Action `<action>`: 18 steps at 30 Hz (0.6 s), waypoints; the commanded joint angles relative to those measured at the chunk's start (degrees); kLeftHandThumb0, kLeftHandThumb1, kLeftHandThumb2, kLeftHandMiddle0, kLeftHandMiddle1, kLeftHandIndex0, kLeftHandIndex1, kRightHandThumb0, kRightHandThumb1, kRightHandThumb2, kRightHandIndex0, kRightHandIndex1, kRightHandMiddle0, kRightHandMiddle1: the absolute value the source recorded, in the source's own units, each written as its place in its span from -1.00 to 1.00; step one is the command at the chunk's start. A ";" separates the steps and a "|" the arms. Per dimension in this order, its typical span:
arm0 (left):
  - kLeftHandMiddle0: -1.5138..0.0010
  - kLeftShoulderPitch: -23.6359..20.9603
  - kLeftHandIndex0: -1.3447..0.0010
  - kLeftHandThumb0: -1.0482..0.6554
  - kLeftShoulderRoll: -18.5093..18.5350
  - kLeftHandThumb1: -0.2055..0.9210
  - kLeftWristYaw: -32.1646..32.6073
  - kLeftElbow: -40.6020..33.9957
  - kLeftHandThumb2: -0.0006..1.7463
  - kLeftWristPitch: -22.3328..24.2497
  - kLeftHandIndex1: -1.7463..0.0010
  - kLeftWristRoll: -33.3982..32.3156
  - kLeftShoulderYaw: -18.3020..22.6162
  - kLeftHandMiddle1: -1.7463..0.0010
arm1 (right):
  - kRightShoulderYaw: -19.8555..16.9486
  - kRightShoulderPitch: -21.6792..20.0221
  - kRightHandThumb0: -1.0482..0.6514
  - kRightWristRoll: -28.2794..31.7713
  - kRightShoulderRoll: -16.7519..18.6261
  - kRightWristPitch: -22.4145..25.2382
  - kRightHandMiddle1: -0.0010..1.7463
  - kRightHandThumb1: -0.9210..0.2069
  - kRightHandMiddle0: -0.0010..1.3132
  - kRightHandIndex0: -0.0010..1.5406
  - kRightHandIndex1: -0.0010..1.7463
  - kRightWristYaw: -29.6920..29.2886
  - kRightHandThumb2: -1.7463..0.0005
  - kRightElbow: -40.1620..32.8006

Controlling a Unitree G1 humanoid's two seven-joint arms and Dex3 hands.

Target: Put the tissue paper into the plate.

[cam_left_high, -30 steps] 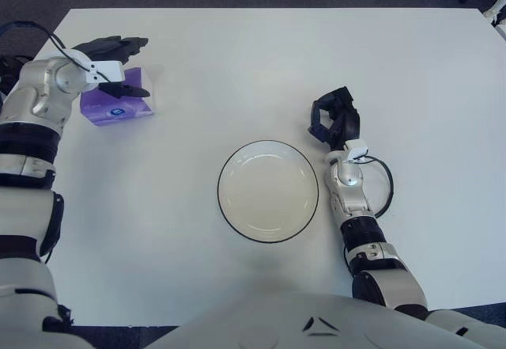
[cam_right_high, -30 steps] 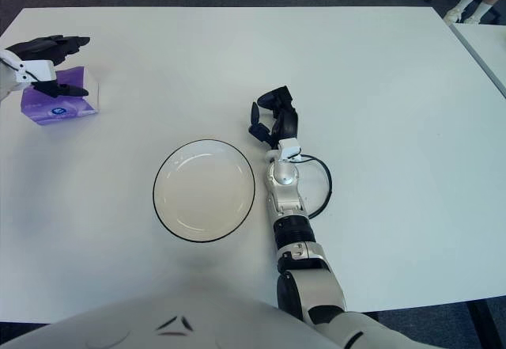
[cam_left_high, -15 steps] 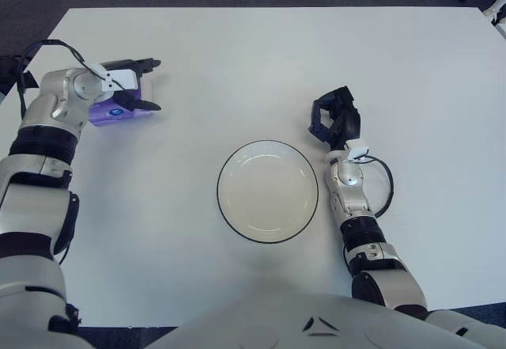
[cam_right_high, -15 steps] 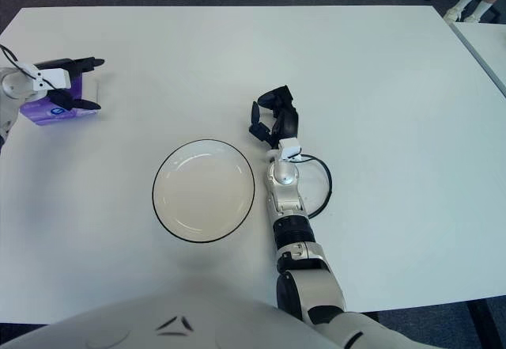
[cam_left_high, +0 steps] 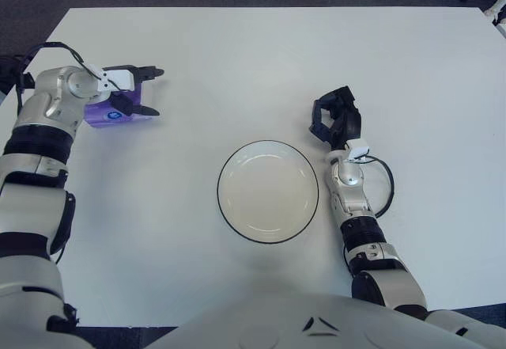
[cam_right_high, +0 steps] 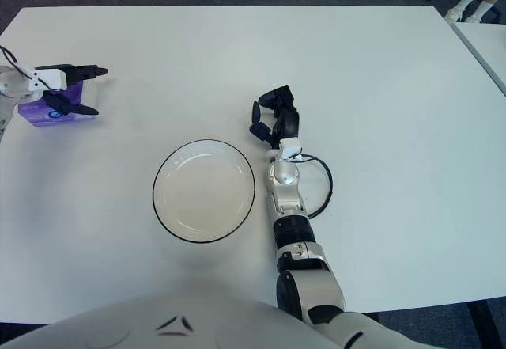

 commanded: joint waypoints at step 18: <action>1.00 7.70 1.00 -0.99 1.24 0.62 10.38 -1.55 -0.47 1.58 1.00 5.19 -1.80 1.00 | -1.81 7.91 -0.24 2.47 0.16 2.09 1.00 -0.40 -0.39 -0.18 0.61 0.78 -0.13 5.79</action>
